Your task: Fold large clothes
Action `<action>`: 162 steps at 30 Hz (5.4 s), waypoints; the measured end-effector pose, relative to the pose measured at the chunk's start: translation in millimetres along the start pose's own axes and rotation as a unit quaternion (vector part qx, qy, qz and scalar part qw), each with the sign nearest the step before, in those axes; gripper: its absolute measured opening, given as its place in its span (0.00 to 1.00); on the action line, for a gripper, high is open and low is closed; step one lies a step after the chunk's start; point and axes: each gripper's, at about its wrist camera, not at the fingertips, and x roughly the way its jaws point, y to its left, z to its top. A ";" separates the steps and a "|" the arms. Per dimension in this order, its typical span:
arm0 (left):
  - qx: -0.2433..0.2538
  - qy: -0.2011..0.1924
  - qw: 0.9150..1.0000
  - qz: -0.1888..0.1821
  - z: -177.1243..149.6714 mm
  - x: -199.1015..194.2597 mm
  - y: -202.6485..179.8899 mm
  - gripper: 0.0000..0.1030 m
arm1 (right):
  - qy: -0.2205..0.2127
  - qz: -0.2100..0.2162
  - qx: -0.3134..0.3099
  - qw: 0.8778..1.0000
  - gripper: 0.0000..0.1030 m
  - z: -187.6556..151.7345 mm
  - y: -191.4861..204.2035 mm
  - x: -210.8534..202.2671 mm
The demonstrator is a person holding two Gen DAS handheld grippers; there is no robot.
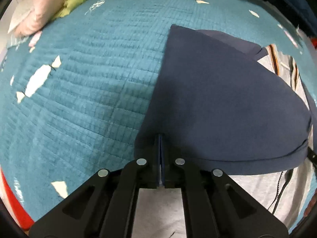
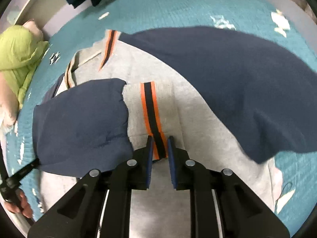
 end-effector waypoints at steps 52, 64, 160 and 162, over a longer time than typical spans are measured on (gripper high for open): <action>0.208 -0.001 0.960 -0.189 -36.2 -39.0 -365.5 0.22 | -0.258 -0.115 0.324 0.903 0.53 -78.3 -372.6 -148.6; 0.260 -0.014 0.957 -0.131 -36.4 -16.1 -394.6 0.14 | -0.345 -0.050 0.268 0.898 0.14 -60.5 -319.0 -215.0; -0.023 0.016 0.989 -0.147 50.0 -47.5 -85.4 0.01 | -0.033 0.141 0.304 0.942 0.13 -26.0 -114.4 -43.2; -0.010 0.016 0.991 -0.135 44.8 -44.5 -94.7 0.01 | -0.011 0.109 0.299 0.948 0.23 -25.0 -113.5 -59.2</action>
